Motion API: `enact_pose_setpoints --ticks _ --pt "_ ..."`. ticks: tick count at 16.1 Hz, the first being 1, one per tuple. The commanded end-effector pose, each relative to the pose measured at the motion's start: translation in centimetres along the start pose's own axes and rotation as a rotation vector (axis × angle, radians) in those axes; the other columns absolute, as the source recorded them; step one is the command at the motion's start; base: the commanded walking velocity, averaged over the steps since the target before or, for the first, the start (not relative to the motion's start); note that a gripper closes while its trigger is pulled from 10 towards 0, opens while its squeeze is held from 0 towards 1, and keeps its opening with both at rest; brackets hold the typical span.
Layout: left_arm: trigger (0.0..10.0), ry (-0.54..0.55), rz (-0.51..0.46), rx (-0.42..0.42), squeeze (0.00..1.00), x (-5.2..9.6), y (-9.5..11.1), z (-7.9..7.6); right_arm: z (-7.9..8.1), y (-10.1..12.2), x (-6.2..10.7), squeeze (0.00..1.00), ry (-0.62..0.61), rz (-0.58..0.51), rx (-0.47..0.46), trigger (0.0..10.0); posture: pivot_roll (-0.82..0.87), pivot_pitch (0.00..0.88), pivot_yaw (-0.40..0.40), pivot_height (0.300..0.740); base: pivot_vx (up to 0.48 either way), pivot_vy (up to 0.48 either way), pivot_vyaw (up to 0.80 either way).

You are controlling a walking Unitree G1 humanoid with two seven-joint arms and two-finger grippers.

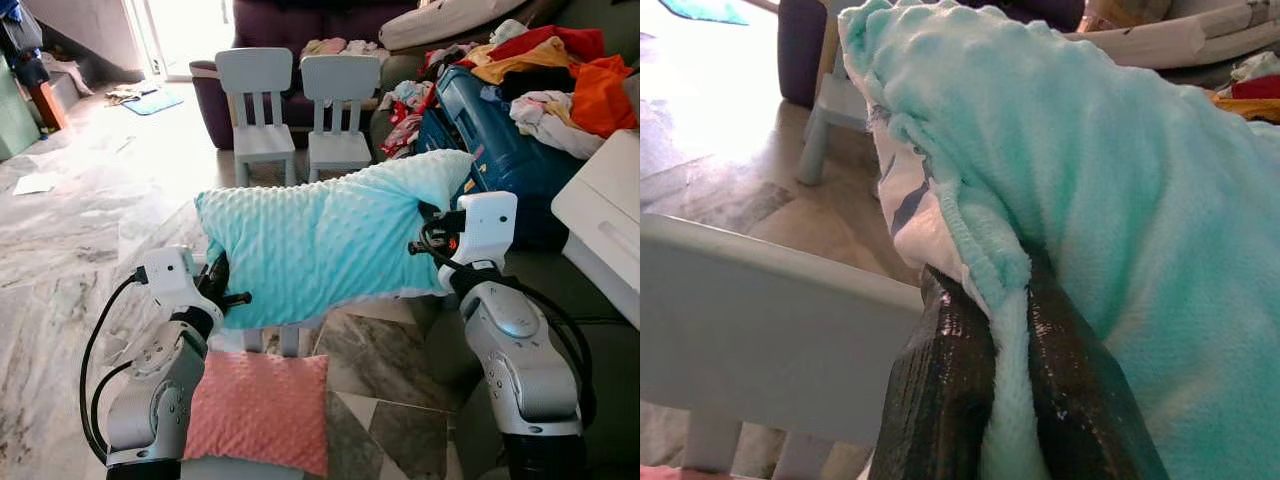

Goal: Move the pillow to the sofa

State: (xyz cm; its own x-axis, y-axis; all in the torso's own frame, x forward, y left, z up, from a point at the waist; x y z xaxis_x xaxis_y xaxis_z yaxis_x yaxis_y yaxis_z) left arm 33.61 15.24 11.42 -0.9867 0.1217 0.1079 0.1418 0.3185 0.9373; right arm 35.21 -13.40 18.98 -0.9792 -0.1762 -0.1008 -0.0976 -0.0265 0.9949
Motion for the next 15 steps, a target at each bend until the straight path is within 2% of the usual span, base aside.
enact_pose_setpoints --ticks 1,8,12,15 --pt "10.0 -0.028 -0.016 -0.004 0.0 0.04 0.57 -0.78 0.01 0.83 0.11 0.0 0.006 -0.024 0.005 10.0 -0.18 0.0 -0.026 0.74 0.0 0.0 0.0" --pt "10.0 -0.042 -0.008 -0.013 0.0 0.05 0.33 -0.97 0.04 0.73 0.12 0.0 0.01 -0.016 0.002 10.0 -0.19 0.0 -0.027 0.74 0.0 0.0 0.0" --pt "10.0 -0.035 -0.002 -0.011 0.0 0.06 0.2 -0.97 -0.03 0.73 0.15 0.0 0.009 -0.014 0.0 10.0 -0.19 0.0 -0.027 0.74 -0.31 0.0 0.0" --pt "10.0 -0.03 -0.001 -0.009 0.0 0.01 0.18 -0.83 -0.02 0.7 0.11 0.0 0.009 -0.013 -0.003 10.0 -0.19 0.0 -0.027 0.74 -0.365 -0.27 0.0"
Point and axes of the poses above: a point about 5 cm out from each wrist's last joint towards the gripper, its own x axis pointing back from the gripper into the wrist, its own y axis along the axis of the wrist's last joint, z = x × y, the point moved 5 cm from there along -x, pointing out of the wrist towards the gripper, and after that the axes turned 3 degrees about -x, right-handed, at the moved point
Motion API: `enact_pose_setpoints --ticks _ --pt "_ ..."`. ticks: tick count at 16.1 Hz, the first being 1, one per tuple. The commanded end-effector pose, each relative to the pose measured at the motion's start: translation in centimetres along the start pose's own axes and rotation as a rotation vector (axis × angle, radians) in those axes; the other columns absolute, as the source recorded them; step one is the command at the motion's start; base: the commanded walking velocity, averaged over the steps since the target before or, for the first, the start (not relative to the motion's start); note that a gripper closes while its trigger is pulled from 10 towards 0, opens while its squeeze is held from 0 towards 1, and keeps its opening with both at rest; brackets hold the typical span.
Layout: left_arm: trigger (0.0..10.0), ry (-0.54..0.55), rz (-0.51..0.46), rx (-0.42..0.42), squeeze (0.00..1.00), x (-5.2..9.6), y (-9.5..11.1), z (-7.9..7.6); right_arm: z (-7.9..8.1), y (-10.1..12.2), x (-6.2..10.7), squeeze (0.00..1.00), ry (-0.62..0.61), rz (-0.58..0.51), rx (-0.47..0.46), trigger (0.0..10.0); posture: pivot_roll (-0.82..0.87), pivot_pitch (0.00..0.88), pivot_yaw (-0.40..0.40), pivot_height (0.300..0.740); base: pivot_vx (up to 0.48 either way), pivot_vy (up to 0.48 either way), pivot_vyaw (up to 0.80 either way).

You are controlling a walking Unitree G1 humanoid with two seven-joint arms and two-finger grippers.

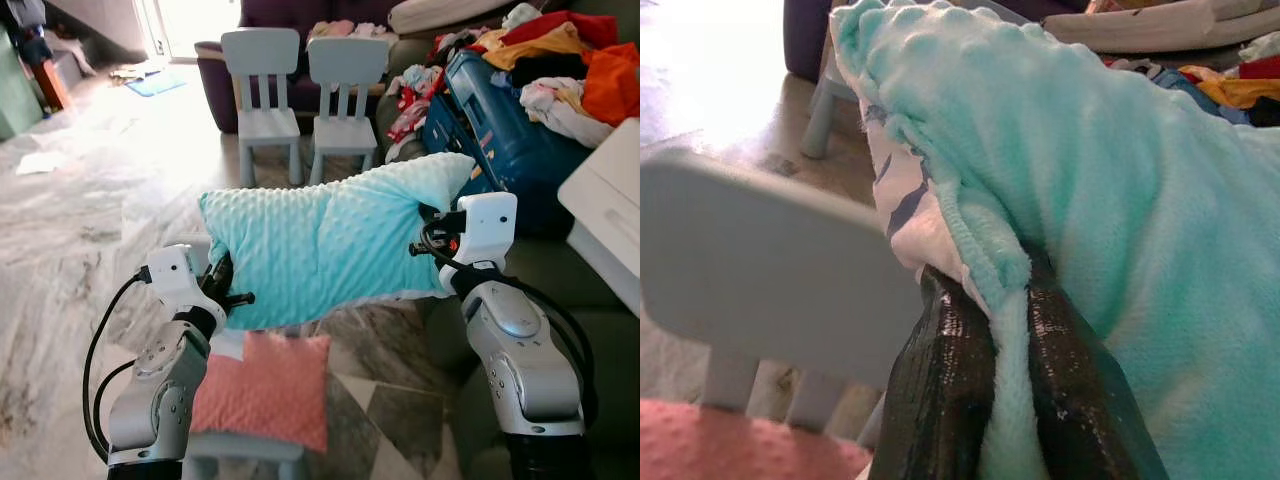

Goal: Move the pillow to the sofa

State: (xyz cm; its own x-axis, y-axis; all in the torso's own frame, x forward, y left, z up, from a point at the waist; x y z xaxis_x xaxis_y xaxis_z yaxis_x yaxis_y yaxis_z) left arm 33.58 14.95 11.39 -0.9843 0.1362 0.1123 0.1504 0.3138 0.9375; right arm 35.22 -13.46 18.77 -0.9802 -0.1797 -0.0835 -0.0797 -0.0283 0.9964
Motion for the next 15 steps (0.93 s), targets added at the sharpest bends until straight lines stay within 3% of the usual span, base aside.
enact_pose_setpoints --ticks 1,12,15 --pt "10.0 -0.017 -0.009 -0.005 0.0 0.01 0.3 -0.55 0.05 0.9 0.1 0.0 0.006 -0.03 0.002 10.0 -0.19 0.0 -0.027 0.74 -0.379 -0.285 0.0" --pt "10.0 -0.016 -0.003 -0.006 0.0 0.01 0.18 -0.52 0.05 0.9 0.09 0.0 0.004 -0.029 -0.006 10.0 -0.19 0.0 -0.025 0.74 -0.373 -0.285 0.0" --pt "10.0 -0.02 -0.004 0.006 0.0 0.04 0.11 -0.45 0.04 0.87 0.13 0.0 0.004 -0.027 -0.008 10.0 -0.19 0.0 -0.025 0.74 0.0 0.0 0.0"
Point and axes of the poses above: a point about 5 cm out from each wrist's last joint towards the gripper, its own x axis pointing back from the gripper into the wrist, its own y axis along the axis of the wrist's last joint, z = x × y, the point moved 5 cm from there along -x, pointing out of the wrist towards the gripper, and after that the axes turned 3 degrees about -x, right-handed, at the moved point
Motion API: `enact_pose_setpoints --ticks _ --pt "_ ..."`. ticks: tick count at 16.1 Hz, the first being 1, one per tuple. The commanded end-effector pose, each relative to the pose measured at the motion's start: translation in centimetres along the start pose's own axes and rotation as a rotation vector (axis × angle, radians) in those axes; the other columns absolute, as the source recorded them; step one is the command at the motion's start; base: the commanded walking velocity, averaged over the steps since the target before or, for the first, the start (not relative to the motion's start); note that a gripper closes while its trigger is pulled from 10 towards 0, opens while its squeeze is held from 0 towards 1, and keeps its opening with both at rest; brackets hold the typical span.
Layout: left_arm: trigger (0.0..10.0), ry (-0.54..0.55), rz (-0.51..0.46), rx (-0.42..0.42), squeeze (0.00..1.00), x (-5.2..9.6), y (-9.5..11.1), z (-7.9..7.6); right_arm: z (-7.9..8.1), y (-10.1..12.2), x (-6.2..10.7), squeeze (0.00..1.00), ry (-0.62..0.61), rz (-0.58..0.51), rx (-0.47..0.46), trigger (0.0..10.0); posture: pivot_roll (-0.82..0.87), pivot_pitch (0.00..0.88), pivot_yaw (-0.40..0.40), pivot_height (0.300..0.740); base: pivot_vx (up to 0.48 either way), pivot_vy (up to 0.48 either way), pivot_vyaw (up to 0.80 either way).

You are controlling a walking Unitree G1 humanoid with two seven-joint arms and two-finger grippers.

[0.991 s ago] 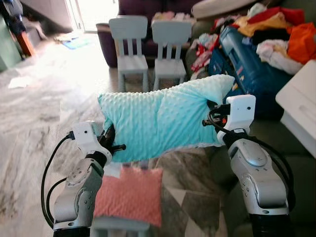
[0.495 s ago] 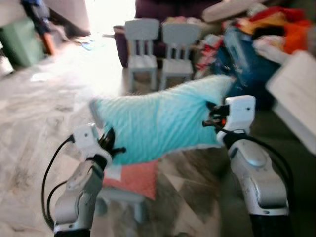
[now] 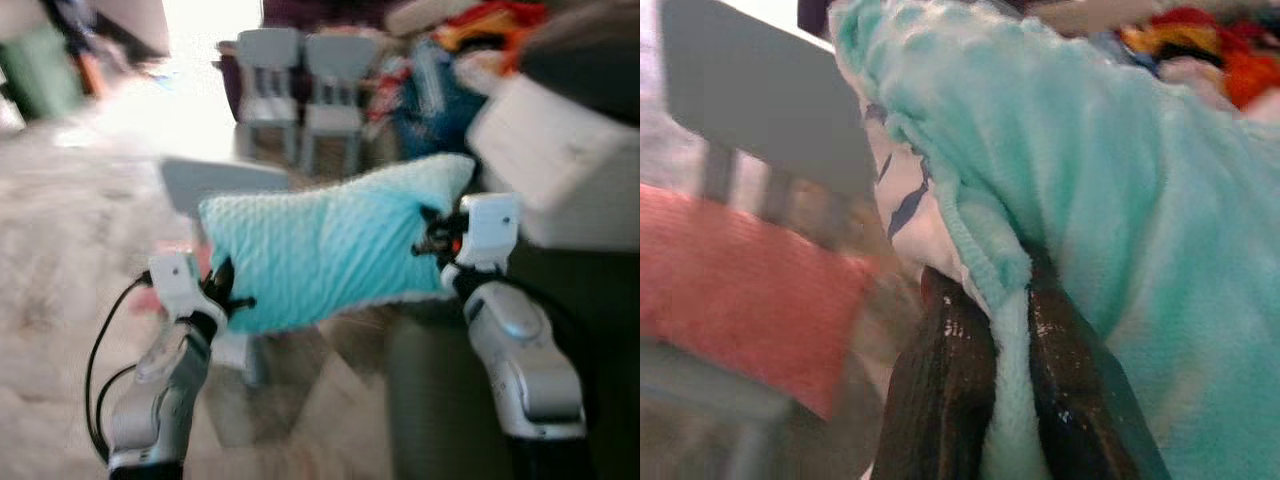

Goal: Move the pillow to the sofa

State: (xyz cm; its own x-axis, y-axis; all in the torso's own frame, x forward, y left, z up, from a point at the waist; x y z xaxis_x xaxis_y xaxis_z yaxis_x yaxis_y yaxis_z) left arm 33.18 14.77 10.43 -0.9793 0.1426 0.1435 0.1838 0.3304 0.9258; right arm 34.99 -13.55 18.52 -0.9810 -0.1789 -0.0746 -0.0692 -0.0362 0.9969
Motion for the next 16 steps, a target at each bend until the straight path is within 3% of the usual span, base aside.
enact_pose_setpoints --ticks 1,3,16 --pt "10.0 -0.024 -0.035 -0.009 0.0 -0.16 1.09 -0.58 0.08 1.1 -0.1 0.0 0.006 -0.036 0.002 10.0 -0.19 0.0 -0.025 0.74 0.0 0.0 0.0" --pt "10.0 -0.04 -0.039 -0.002 0.0 -0.13 1.11 -0.78 0.07 1.05 -0.05 0.0 0.006 -0.034 0.002 10.0 -0.19 0.0 -0.026 0.74 0.0 0.126 0.0" --pt "10.0 -0.044 -0.019 0.039 0.0 -0.25 0.93 -0.59 0.18 0.93 -0.16 0.0 0.005 -0.033 -0.002 10.0 -0.19 0.0 -0.021 0.74 0.0 0.48 0.0"
Point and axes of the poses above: a point about 5 cm out from each wrist's last joint towards the gripper, its own x axis pointing back from the gripper into the wrist, its own y axis along the axis of the wrist's last joint, z = x × y, the point moved 5 cm from there along -x, pointing out of the wrist towards the gripper, and after that the axes turned 3 degrees about -x, right-handed, at the moved point
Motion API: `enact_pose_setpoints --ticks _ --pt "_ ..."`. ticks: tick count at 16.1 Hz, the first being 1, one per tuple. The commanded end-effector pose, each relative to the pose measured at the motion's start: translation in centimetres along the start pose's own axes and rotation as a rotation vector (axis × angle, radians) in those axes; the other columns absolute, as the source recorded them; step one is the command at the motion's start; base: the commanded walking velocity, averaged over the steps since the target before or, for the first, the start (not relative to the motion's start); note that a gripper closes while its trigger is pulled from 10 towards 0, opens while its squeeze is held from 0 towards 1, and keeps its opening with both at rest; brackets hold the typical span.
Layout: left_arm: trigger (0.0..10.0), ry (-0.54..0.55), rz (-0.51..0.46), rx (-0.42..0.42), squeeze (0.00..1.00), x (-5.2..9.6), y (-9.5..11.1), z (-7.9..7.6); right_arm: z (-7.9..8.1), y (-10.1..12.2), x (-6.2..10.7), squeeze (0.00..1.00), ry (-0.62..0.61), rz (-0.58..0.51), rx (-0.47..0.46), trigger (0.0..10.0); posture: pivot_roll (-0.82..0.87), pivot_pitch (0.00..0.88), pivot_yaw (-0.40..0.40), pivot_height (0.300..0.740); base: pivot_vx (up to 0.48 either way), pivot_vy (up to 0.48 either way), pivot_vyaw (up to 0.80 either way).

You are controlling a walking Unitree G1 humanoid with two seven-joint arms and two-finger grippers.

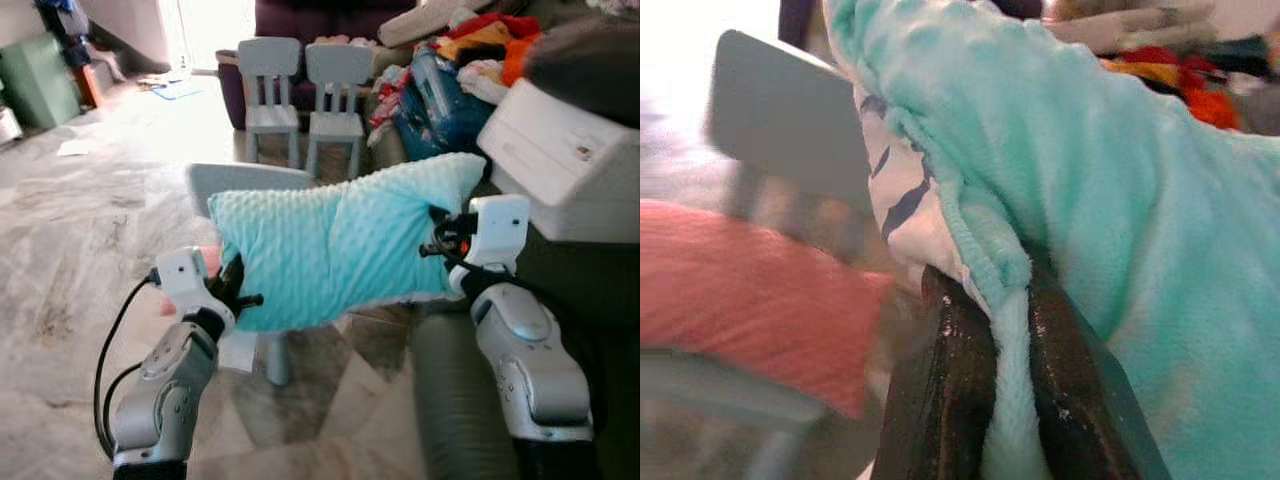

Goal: Move the pillow to the sofa

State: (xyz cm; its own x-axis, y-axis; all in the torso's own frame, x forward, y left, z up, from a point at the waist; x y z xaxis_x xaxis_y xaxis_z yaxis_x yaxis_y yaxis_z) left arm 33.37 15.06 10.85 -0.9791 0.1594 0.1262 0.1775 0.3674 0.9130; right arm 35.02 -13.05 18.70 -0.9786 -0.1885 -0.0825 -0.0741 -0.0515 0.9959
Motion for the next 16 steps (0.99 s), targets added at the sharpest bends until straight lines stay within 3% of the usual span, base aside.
enact_pose_setpoints --ticks 1,16 --pt "10.0 -0.026 -0.012 -0.017 0.0 -0.19 0.47 -0.76 -0.3 0.76 -0.03 0.0 -0.005 -0.024 0.012 10.0 -0.19 0.0 -0.021 0.74 0.0 0.48 0.0" --pt "10.0 -0.041 0.018 -0.02 0.0 -0.37 0.03 -1.03 -0.26 0.74 -0.23 0.0 -0.002 -0.024 0.015 10.0 -0.18 0.0 -0.023 0.74 0.0 0.48 0.0"
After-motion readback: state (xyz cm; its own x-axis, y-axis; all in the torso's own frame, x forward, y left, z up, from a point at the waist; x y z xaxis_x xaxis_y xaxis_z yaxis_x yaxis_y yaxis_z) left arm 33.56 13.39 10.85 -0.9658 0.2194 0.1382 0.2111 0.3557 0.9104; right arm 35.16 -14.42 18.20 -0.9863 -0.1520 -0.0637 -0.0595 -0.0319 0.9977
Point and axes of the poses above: a point about 5 cm out from each wrist's last joint towards the gripper, its own x axis pointing back from the gripper into the wrist, its own y axis along the axis of the wrist's last joint, z = x × y, the point moved 5 cm from there along -x, pointing out of the wrist towards the gripper, and after that the axes turned 3 degrees about -x, right-handed, at the moved point
